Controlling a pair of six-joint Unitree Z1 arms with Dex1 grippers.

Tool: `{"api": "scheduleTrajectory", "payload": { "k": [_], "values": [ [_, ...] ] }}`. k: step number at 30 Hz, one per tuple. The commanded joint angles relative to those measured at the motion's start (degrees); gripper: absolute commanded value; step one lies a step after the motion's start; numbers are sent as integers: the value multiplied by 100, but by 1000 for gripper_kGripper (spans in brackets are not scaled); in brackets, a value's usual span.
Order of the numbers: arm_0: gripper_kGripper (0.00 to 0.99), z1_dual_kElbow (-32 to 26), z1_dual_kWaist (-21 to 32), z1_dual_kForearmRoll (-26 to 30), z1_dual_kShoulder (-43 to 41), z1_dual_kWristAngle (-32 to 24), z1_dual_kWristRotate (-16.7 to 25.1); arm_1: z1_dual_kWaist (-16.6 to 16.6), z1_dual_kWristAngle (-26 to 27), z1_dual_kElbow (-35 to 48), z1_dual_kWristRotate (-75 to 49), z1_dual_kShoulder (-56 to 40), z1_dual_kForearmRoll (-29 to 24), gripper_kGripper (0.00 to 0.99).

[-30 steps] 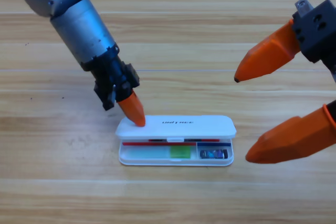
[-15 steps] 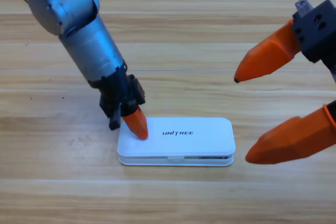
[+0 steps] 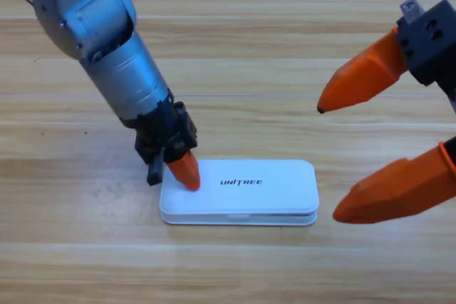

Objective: Clean up eraser and pencils

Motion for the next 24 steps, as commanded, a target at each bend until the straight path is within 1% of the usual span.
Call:
{"api": "scheduleTrajectory", "payload": {
  "k": [1,5,13,16,20,24],
  "values": [
    [0,279,-207,-196,181,206,-26,180,86,179,71,118,-72,989],
    [0,340,-313,-258,137,329,-26,180,95,179,71,127,-72,989],
    [0,1034,-621,-899,251,601,44,180,86,170,71,162,-90,989],
    [0,1087,-673,-926,260,628,44,180,86,170,71,162,-90,990],
    [0,1078,-673,-864,22,636,18,180,86,170,71,162,-90,990],
    [0,1140,-673,-829,31,636,62,180,86,170,71,171,-90,989]
  ]
}}
